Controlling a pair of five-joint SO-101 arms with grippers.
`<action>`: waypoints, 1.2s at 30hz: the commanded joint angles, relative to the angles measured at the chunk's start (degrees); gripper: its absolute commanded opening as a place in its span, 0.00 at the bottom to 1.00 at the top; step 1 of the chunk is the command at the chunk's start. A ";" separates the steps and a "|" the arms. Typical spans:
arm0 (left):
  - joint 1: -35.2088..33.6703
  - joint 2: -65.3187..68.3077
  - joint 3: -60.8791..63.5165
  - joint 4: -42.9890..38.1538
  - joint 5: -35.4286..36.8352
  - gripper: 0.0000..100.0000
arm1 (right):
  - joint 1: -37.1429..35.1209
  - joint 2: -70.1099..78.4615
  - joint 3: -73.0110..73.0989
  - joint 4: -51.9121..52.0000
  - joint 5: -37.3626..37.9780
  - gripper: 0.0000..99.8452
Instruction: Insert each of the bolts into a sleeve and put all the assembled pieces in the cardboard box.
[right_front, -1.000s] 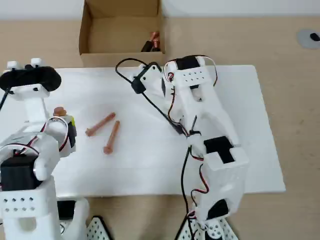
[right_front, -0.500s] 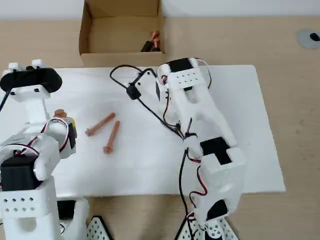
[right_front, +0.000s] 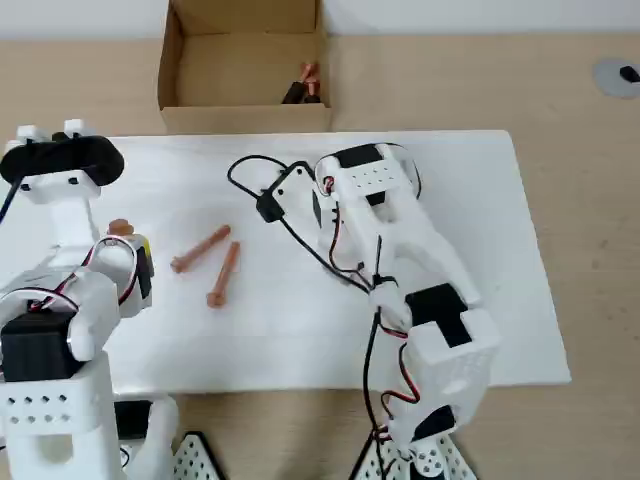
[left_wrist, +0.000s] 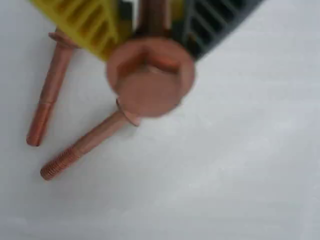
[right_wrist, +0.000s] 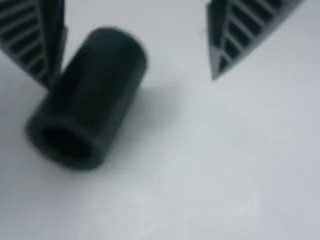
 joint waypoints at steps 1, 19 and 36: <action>0.09 -1.01 -1.23 0.09 -0.18 0.01 | -0.04 -3.47 -0.84 -0.70 -0.09 0.24; 0.09 -1.01 -1.58 2.55 -0.26 0.01 | 0.31 4.88 -2.59 -5.10 -0.18 0.07; 0.09 -3.47 -1.58 2.55 -0.26 0.01 | 5.41 4.09 -19.65 7.91 -0.97 0.03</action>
